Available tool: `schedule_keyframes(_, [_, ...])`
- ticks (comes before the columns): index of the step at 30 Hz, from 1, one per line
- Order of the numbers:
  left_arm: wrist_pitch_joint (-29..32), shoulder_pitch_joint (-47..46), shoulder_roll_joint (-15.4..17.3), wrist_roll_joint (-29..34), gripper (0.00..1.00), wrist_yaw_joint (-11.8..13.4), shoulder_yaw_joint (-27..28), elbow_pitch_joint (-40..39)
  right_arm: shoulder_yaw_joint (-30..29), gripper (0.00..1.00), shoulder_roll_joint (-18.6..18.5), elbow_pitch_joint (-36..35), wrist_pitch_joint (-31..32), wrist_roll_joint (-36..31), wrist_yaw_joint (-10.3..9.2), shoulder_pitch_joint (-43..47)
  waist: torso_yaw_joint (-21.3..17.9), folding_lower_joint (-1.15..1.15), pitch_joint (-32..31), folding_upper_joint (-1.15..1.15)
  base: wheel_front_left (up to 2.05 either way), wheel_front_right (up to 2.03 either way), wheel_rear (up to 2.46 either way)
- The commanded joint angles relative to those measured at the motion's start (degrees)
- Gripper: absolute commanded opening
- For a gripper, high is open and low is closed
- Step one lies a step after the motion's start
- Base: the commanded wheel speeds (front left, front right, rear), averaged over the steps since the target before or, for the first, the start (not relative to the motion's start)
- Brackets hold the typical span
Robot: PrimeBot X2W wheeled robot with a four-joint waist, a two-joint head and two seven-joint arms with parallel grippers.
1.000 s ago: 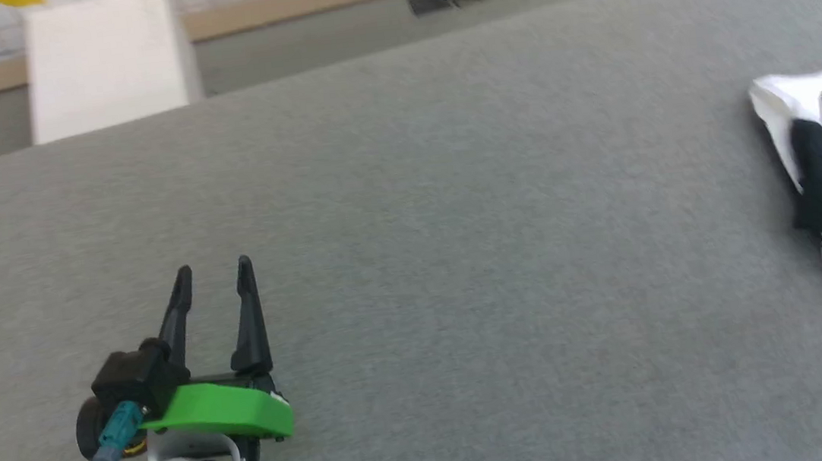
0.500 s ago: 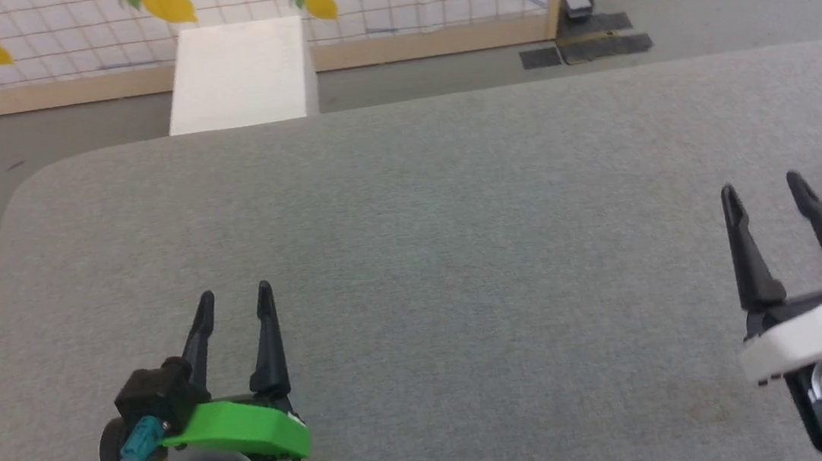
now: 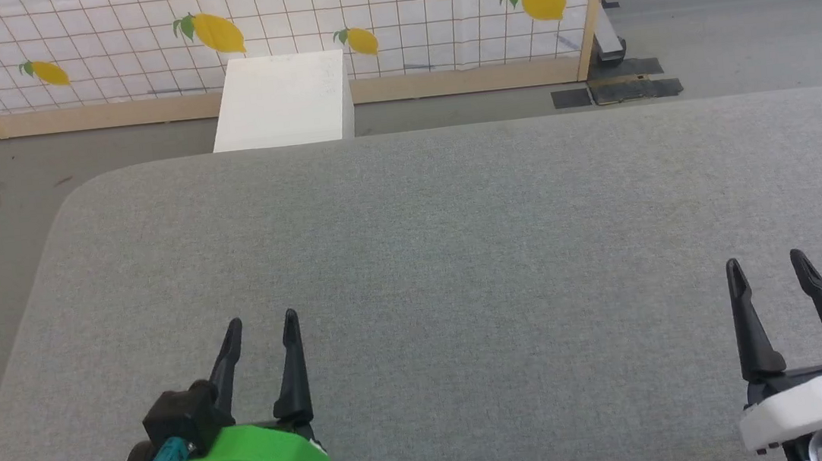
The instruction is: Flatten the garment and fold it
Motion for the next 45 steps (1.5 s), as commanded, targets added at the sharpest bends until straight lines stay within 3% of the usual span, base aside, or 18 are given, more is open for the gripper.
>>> schedule_keyframes(1, [-0.28,0.91,-0.24,-0.25,1.00,0.38,-0.05,0.15,-0.07,1.00,0.25,-0.51,-0.40,-0.42,-0.10,0.87,-0.05,0.01,-0.11,0.00,0.00,0.00,0.00])
schedule_keyframes(22, [-0.28,0.96,-0.24,-0.73,1.00,0.94,-0.18,0.10,0.28,1.00,0.37,-1.45,1.35,2.07,-0.10,1.68,-0.33,0.01,1.45,0.00,0.00,0.00,0.00])
schedule_keyframes(23, [0.03,0.83,-0.03,-0.45,0.00,0.52,-0.12,-0.01,0.17,0.00,0.21,-1.02,1.32,1.71,0.00,0.94,-0.34,0.01,1.45,0.00,0.00,0.00,0.00])
schedule_keyframes(45, [1.46,1.04,-0.05,1.16,0.00,0.82,0.50,-0.94,0.82,0.00,0.21,-0.84,2.21,1.24,-0.01,0.53,-0.52,0.01,1.28,0.00,0.00,0.00,0.00])
